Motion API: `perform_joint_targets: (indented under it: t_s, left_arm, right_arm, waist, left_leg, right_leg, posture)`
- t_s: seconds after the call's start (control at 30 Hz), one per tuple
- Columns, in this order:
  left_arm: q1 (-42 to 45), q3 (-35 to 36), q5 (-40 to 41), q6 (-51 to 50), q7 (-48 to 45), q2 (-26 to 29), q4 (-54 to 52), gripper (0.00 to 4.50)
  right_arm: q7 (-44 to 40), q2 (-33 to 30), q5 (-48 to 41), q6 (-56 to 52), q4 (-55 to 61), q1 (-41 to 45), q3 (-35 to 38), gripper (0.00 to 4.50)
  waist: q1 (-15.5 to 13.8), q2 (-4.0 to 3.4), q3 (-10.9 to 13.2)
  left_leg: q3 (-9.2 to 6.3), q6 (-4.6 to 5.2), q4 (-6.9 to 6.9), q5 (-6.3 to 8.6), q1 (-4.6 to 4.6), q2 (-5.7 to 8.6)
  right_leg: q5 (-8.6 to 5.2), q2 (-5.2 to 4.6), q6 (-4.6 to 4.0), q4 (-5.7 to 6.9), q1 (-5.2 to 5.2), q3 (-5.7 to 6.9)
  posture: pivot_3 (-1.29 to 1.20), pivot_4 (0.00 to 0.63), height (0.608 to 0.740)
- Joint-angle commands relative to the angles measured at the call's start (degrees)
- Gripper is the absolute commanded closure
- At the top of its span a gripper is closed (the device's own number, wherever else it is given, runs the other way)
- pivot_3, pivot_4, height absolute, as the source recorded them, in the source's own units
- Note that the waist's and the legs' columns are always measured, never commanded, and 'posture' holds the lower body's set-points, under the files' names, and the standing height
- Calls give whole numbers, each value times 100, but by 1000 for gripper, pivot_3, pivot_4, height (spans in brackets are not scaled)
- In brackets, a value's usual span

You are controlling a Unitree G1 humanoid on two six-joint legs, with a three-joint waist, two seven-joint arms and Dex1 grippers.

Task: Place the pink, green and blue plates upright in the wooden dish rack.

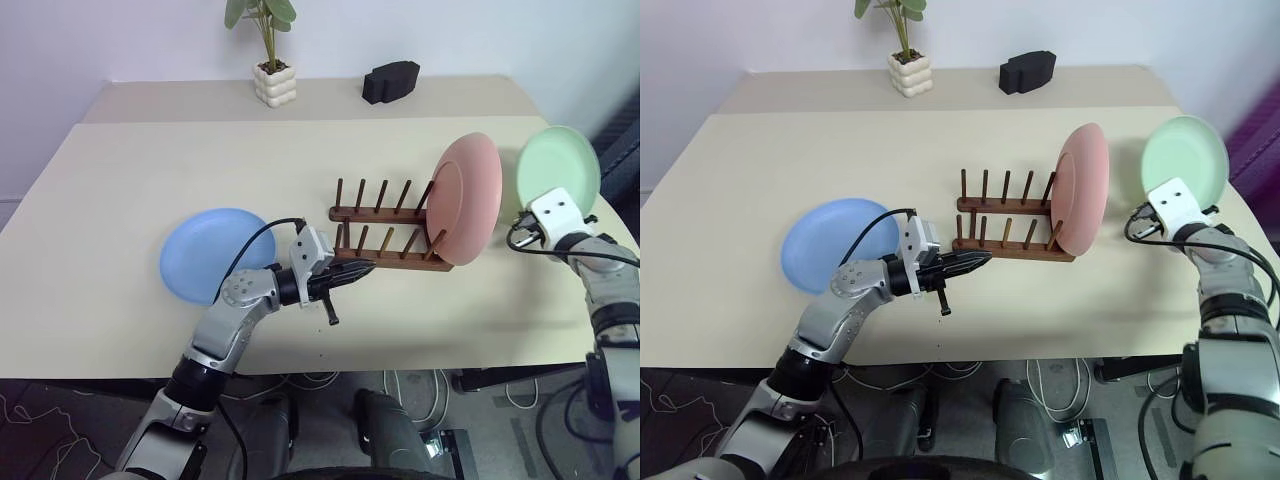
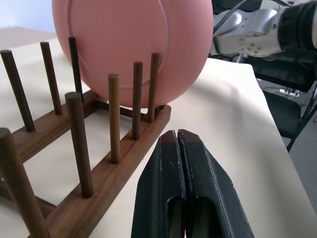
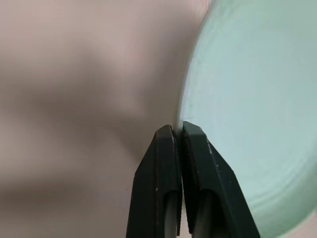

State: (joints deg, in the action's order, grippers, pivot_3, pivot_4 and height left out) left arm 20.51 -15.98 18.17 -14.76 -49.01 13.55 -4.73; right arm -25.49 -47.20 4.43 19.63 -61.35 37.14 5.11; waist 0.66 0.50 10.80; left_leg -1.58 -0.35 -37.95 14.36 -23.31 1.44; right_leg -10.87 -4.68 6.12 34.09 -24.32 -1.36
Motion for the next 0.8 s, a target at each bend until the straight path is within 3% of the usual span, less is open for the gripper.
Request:
perform_joint_targets:
  t_s: [0.03,0.13,0.33,0.53,0.8]
  left_arm:
    - [40,53,97,-3,-41,-8,-212,4500]
    - [89,39,79,30,-48,-38,-196,4500]
    - [192,232,88,192,47,-103,-198,4500]
    - [252,516,77,224,172,12,-260,4500]
    - [137,734,67,234,299,214,-388,4500]
  right_arm:
    - [429,-379,-397,23,1291,-428,695,4475]
    - [696,-511,-623,-317,2648,-981,1283,4475]
    - [286,-556,-1505,-1304,5155,-1324,1955,4475]
    - [-651,-405,-3728,-2912,7305,-621,1740,4475]
    - [-1053,227,-6448,-4688,8518,-262,1377,4475]
  waist:
    - [5,-5,2]
    - [19,-14,1]
    - [28,-16,0]
    - [5,-16,1]
    - [-34,-3,4]
  left_leg:
    - [0,0,0,0,0,0]
    - [1,0,0,0,0,-1]
    - [2,2,1,1,5,-5]
    - [-1,2,0,1,4,-14]
    - [-18,4,-4,2,-4,-23]
  right_leg:
    - [0,0,0,0,-1,-1]
    - [0,0,1,3,-2,-2]
    - [0,5,1,6,-2,-3]
    - [0,4,2,6,-2,-2]
    - [-1,-2,1,2,-2,5]
  posture:
    - [0,150,736]
    - [0,150,736]
    - [0,150,736]
    - [0,150,736]
    - [0,150,736]
